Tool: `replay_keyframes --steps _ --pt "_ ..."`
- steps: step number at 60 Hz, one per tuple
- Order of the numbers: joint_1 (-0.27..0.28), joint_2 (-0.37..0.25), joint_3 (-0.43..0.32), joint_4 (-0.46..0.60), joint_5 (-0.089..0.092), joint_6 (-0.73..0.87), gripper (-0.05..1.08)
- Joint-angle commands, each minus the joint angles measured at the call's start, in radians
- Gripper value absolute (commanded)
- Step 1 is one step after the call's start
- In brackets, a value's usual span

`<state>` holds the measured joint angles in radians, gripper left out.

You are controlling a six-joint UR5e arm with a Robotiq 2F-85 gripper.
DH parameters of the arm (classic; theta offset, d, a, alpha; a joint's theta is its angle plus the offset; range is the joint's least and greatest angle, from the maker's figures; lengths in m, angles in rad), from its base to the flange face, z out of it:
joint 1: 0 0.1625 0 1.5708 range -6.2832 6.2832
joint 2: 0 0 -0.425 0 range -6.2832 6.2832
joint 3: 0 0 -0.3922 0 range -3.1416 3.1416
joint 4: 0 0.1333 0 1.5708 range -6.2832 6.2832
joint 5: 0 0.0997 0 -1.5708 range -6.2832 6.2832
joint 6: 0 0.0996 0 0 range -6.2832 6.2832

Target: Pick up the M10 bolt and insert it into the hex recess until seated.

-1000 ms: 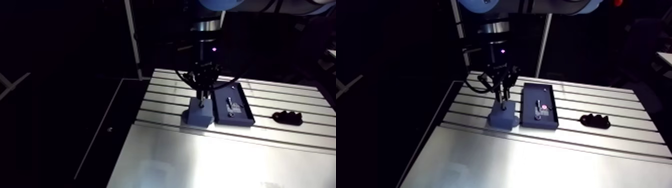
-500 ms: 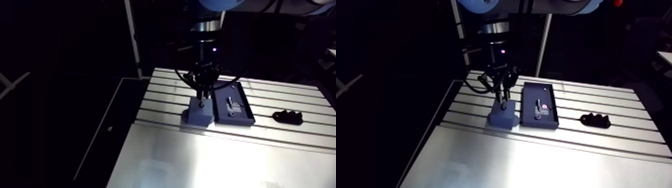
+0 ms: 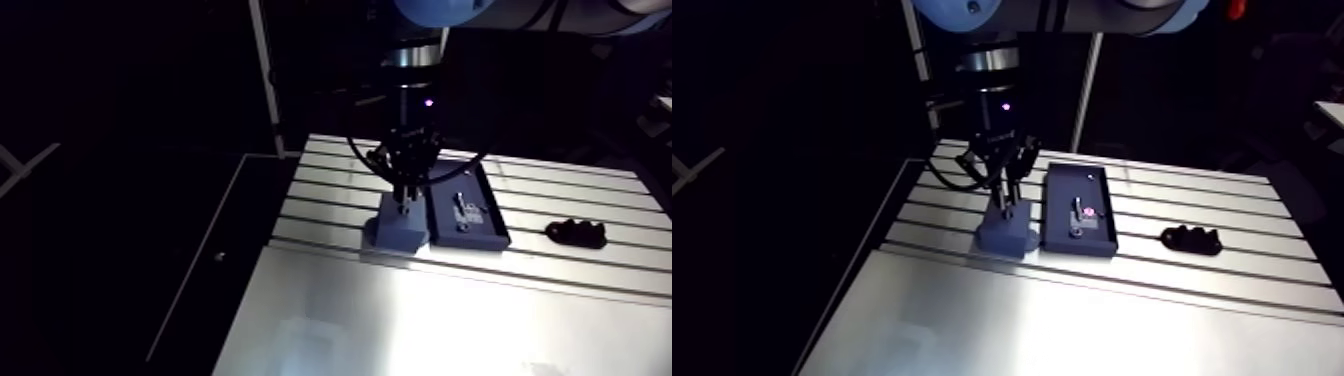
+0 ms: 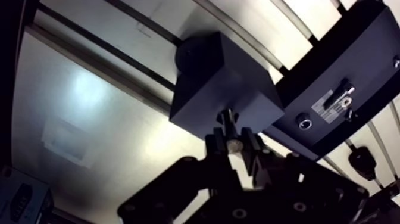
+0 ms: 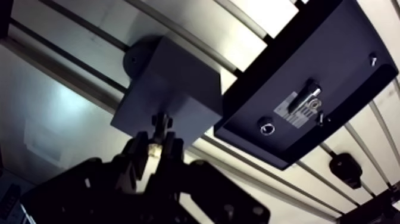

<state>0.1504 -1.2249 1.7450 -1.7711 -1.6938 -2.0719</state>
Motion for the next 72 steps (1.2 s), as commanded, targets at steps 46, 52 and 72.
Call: replay_keyframes --steps 46,52,72 --pt "0.0 -0.006 0.02 -0.015 0.0 -0.001 0.01" --pt "0.0 -0.007 0.021 -0.017 0.0 -0.001 0.01" --pt "0.0 -0.009 0.021 -0.02 0.0 -0.001 0.01"
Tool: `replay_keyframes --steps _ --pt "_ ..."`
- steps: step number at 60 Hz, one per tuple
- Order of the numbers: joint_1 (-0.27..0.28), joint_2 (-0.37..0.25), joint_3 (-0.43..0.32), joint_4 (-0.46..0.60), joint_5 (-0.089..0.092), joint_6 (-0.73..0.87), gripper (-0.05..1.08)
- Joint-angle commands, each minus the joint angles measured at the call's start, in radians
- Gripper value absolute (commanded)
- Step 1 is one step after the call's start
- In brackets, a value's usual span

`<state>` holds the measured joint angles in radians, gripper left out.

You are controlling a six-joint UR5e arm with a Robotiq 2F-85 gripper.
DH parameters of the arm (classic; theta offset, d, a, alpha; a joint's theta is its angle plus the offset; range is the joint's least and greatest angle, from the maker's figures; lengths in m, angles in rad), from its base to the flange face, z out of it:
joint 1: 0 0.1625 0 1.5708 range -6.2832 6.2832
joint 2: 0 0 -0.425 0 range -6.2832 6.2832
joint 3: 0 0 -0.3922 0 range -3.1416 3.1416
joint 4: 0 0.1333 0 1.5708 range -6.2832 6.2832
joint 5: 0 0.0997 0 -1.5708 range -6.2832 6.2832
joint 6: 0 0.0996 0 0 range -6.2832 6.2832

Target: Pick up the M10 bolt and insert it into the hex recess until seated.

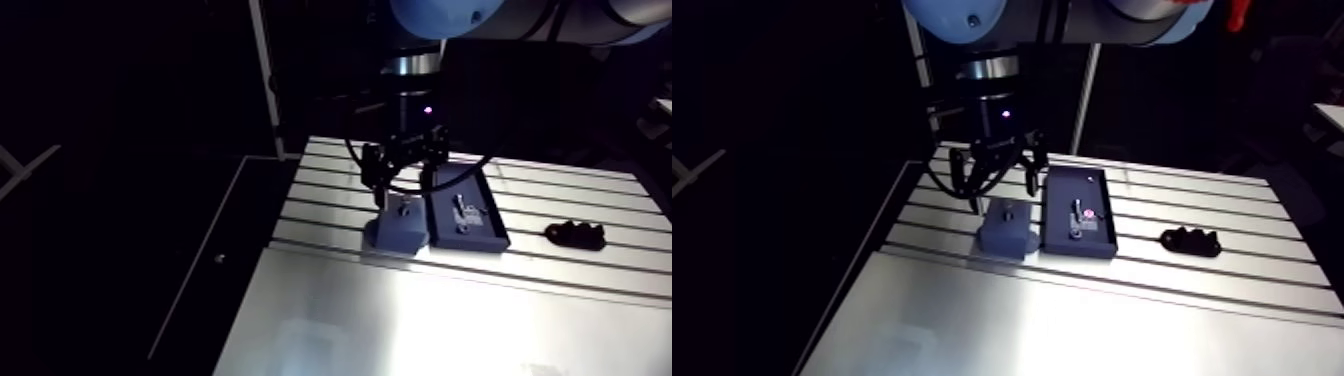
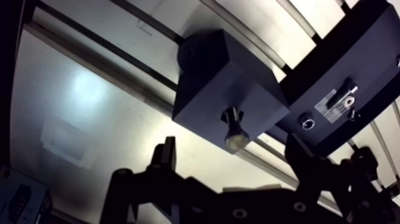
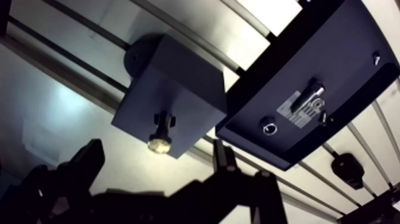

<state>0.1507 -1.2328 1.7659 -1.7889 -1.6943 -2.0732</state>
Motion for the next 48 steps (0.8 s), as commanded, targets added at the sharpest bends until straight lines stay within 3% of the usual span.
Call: replay_keyframes --steps 1,48 --pt "0.0 -0.001 0.001 -0.002 0.0 0.0 0.01" --pt "0.003 -0.015 0.002 -0.006 0.001 0.005 0.01"
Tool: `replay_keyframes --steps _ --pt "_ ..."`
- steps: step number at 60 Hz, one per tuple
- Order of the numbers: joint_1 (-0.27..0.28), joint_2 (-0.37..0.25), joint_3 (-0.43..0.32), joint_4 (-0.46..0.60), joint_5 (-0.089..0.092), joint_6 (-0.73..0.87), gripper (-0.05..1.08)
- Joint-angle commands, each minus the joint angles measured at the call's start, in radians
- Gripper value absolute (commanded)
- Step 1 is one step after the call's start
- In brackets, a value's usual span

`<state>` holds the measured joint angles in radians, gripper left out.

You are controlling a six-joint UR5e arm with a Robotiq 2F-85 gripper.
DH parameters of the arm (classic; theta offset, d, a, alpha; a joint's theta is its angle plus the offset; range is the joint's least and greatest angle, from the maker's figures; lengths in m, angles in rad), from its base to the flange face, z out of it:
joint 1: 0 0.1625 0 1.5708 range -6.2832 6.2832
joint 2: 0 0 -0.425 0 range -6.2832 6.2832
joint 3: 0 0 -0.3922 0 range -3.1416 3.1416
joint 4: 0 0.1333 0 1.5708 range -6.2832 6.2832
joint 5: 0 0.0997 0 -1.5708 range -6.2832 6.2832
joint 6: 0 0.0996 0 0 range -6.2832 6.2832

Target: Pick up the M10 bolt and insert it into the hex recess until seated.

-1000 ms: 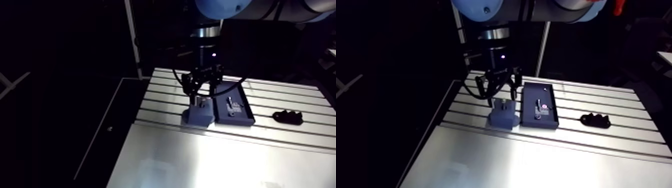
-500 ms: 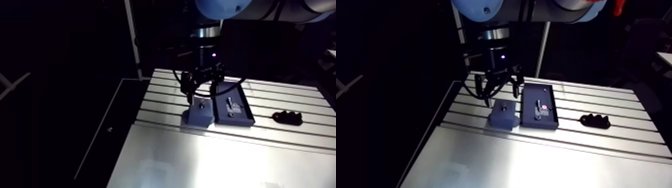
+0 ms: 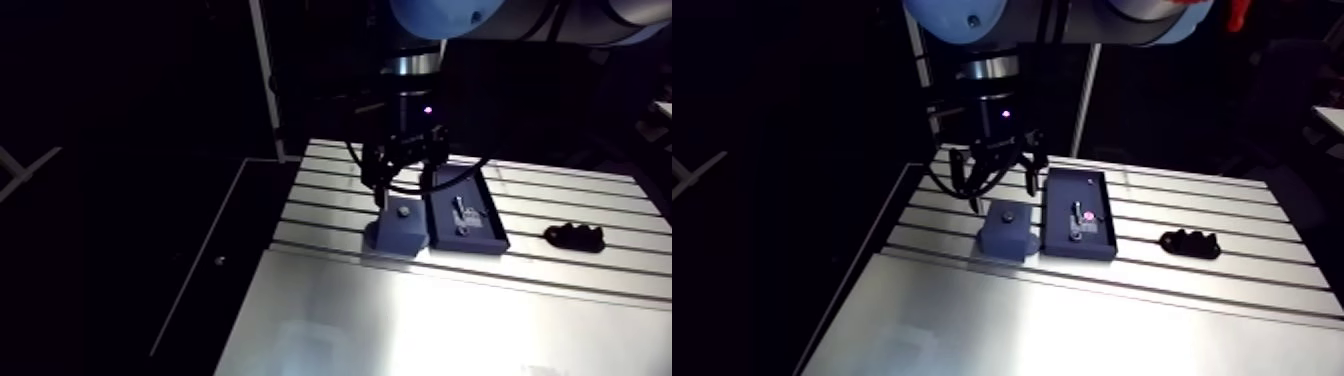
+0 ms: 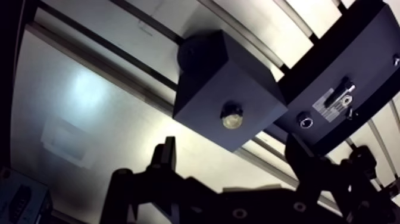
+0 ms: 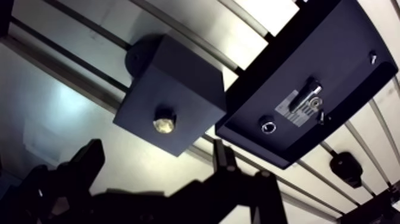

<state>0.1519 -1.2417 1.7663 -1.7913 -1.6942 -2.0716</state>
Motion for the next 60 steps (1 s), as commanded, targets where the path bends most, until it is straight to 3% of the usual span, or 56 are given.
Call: replay_keyframes --steps 1,29,33,35,38,45,48,51,60 --pt "0.002 -0.006 0.002 -0.004 0.001 0.003 0.01" --pt "0.003 -0.019 0.0 -0.018 0.011 0.086 0.04" --pt "0.002 -0.02 -0.001 -0.018 0.012 0.137 0.15" --pt "0.0 -0.02 0.003 -0.018 0.012 0.203 0.31" --pt "-0.001 -0.02 0.004 -0.017 0.012 0.23 0.4" --pt "-0.001 -0.028 0.011 -0.016 0.03 0.287 0.69" --pt "-0.001 -0.033 0.013 -0.016 0.036 0.292 0.74" --pt "-0.004 -0.037 0.015 -0.016 0.046 0.298 0.87" --pt "-0.009 -0.044 0.015 -0.018 0.065 0.316 0.99"
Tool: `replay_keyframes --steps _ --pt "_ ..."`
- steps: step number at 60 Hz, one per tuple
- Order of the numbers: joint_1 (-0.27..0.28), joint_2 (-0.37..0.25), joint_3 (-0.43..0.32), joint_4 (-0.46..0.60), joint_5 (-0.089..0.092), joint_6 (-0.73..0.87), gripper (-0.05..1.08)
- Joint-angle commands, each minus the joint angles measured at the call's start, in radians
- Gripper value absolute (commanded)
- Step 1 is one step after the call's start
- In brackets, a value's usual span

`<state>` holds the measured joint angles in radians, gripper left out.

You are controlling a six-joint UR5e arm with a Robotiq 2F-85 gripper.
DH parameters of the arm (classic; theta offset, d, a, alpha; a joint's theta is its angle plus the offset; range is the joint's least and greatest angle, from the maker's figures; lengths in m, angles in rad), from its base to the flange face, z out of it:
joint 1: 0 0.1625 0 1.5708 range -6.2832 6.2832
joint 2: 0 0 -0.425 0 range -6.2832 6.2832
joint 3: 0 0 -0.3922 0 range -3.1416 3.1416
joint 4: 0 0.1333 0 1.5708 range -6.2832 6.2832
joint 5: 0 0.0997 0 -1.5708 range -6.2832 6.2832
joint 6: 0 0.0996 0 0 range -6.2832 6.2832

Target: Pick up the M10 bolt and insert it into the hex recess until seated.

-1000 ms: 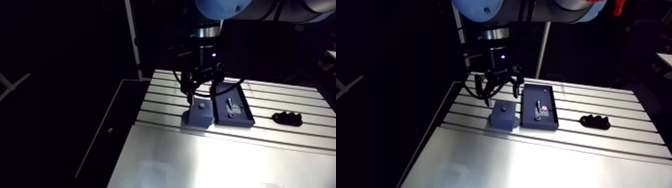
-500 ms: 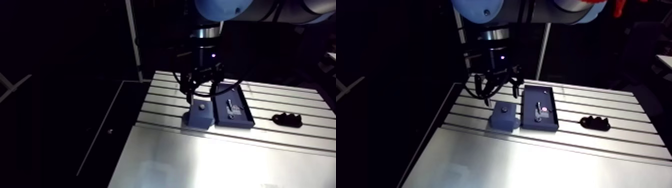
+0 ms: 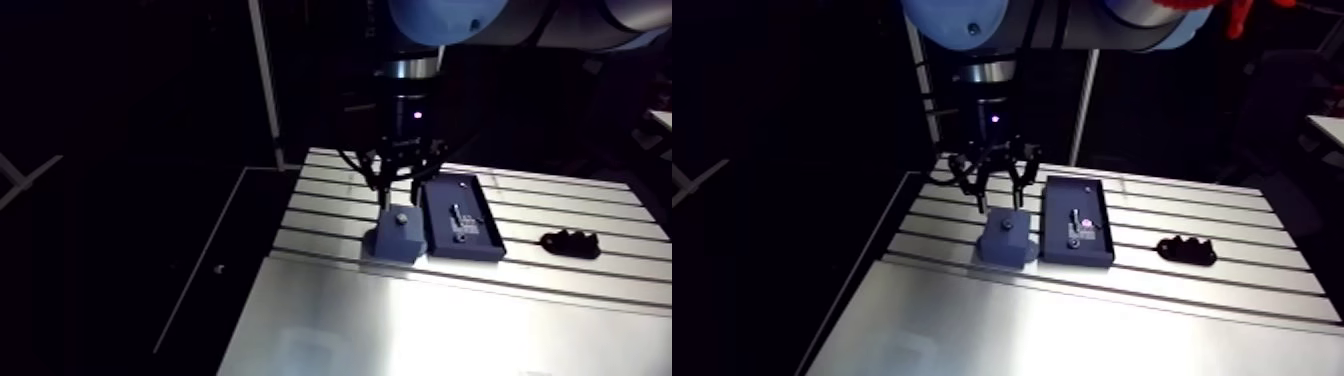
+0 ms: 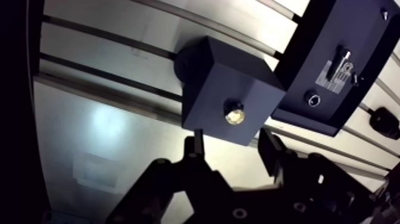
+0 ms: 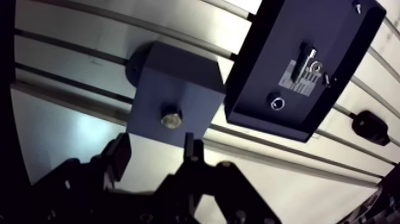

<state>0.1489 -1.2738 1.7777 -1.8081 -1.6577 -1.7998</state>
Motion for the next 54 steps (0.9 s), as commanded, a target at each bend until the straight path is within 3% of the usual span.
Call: replay_keyframes --steps 1,6,23,35,45,54 --pt "-0.006 -0.012 0.004 -0.001 0.029 0.044 0.99" --pt "-0.009 -0.019 0.006 -0.003 0.038 0.063 1.04" --pt "-0.022 -0.026 0.023 -0.044 0.056 0.083 1.07" --pt "-0.028 -0.038 0.045 -0.052 0.061 0.133 1.08" --pt "-0.042 -0.056 0.085 -0.146 0.063 0.214 1.08" --pt "-0.043 -0.072 0.1 -0.158 0.063 0.225 1.08"
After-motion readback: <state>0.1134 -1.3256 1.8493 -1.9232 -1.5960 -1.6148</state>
